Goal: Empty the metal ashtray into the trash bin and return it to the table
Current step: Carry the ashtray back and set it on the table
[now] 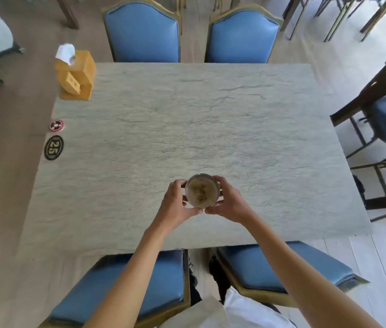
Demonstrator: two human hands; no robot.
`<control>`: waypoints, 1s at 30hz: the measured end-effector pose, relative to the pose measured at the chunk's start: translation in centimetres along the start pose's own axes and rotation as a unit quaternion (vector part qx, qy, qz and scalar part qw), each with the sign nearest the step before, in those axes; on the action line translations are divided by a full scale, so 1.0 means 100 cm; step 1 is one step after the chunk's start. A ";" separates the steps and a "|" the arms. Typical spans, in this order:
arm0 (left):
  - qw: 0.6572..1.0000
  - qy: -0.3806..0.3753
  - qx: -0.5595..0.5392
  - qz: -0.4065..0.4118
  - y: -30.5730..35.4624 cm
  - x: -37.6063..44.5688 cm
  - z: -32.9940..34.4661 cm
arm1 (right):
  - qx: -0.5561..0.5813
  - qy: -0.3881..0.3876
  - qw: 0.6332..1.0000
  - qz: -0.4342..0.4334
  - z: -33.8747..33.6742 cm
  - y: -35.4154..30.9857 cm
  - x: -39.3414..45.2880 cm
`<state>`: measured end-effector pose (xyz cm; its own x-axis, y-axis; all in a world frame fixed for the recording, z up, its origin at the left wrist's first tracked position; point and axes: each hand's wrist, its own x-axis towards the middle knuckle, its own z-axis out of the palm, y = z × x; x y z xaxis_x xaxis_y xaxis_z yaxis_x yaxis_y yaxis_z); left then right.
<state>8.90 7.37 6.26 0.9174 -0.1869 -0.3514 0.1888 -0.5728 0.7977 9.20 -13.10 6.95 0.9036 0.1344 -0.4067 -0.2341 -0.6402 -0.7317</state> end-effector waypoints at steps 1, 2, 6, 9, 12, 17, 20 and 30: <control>1.000 -0.003 0.005 -0.002 -0.003 0.008 0.000 | -0.004 -0.002 1.000 0.004 0.000 0.001 0.007; 1.000 -0.007 0.012 -0.007 -0.006 0.017 0.001 | -0.010 -0.002 1.000 0.010 0.001 0.003 0.015; 0.999 -0.018 0.045 -0.020 -0.013 0.053 0.008 | -0.019 -0.007 0.999 0.043 0.001 0.014 0.049; 0.997 -0.022 0.063 -0.034 -0.014 0.081 0.015 | -0.016 -0.013 0.998 0.067 -0.003 0.026 0.076; 0.996 -0.022 0.075 -0.043 -0.015 0.110 0.025 | -0.014 -0.017 0.996 0.084 -0.007 0.038 0.105; 0.996 -0.011 0.081 -0.047 -0.015 0.155 0.039 | -0.031 -0.021 0.996 0.082 -0.016 0.055 0.150; 0.995 0.004 0.085 -0.049 -0.013 0.182 0.041 | -0.038 -0.013 0.997 0.068 -0.025 0.061 0.176; 0.993 0.041 0.101 -0.036 0.005 0.260 0.039 | -0.079 0.002 0.997 0.025 -0.065 0.061 0.249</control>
<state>31.49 -0.92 -4.41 0.9307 -0.0788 -0.3573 0.1888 -0.7330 0.6535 32.61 -18.62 -4.09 0.8938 0.0963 -0.4380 -0.2200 -0.7568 -0.6155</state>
